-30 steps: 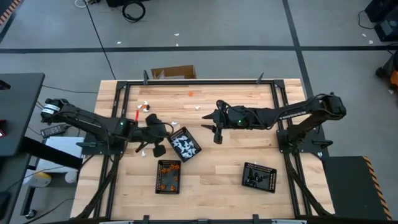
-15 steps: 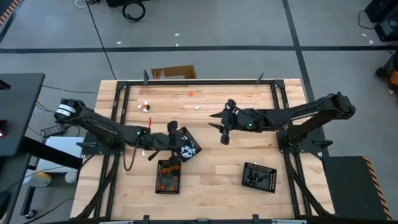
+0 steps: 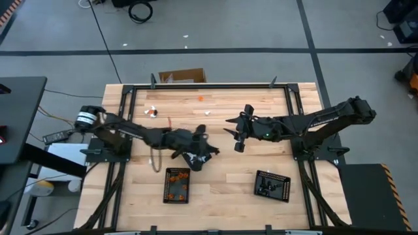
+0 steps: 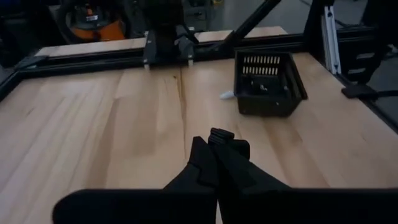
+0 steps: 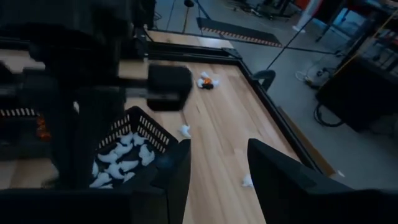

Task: Sort Halloween decoration
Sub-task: Put the black skeleton toy into the right black basket

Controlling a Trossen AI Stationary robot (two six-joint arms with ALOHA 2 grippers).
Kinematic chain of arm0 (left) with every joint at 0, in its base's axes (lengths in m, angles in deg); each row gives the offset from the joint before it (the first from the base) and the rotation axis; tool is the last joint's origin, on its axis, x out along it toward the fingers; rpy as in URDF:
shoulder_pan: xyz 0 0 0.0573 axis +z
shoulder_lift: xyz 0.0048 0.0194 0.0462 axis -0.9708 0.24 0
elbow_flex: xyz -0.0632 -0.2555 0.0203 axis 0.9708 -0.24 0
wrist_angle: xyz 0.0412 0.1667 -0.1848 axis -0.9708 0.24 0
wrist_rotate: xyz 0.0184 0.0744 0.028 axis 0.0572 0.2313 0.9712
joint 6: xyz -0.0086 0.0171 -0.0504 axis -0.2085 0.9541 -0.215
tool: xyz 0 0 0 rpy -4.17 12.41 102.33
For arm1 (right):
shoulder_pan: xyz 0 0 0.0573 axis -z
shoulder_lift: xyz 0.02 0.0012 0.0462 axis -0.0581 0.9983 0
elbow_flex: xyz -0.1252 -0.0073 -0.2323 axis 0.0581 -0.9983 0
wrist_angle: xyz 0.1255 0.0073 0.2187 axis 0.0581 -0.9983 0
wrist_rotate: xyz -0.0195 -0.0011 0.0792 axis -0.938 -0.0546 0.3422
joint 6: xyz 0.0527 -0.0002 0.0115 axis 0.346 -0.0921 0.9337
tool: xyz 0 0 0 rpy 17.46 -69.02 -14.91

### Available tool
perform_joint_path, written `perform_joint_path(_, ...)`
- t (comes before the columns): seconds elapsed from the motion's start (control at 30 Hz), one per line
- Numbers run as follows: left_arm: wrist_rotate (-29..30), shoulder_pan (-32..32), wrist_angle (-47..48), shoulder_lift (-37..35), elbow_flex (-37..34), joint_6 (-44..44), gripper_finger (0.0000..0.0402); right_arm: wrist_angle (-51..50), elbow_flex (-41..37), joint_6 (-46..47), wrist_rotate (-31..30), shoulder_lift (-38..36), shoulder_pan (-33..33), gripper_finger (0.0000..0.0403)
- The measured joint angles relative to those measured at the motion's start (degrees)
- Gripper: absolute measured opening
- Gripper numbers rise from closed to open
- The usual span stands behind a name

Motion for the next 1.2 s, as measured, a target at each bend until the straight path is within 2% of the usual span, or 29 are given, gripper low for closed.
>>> perform_joint_path(0.2,-7.65,1.81,8.73,11.34,13.98,4.46,0.0004,-1.83,0.0,0.59,-2.5,-1.55,0.0,0.0161)
perform_joint_path(0.4,-13.82,2.58,8.68,21.34,25.41,5.94,0.0004,-5.31,0.0,1.31,-3.04,-7.85,-1.86,0.0151)
perform_joint_path(0.53,-18.64,2.11,8.05,26.64,32.18,4.78,0.0004,-5.81,0.0,1.33,-7.29,-11.42,-3.53,0.0145)
perform_joint_path(0.73,-20.62,0.28,2.79,34.08,39.32,4.18,0.0004,-5.47,0.0,3.82,-10.88,-13.21,-5.19,0.0142)
perform_joint_path(1.03,-21.2,-1.99,2.61,45.21,52.09,3.96,0.0005,-5.95,-0.02,4.13,-13.53,-13.13,-7.0,0.014)
perform_joint_path(1.13,-21.04,-2.53,2.25,48.75,56.83,3.01,0.0019,-5.86,-0.02,4.1,-14.1,-13.15,-7.54,0.0139)
perform_joint_path(1.2,-21.04,-2.84,2.49,50.29,59.32,2.56,0.0044,-5.89,-0.02,4.1,-14.13,-13.16,-7.85,0.0139)
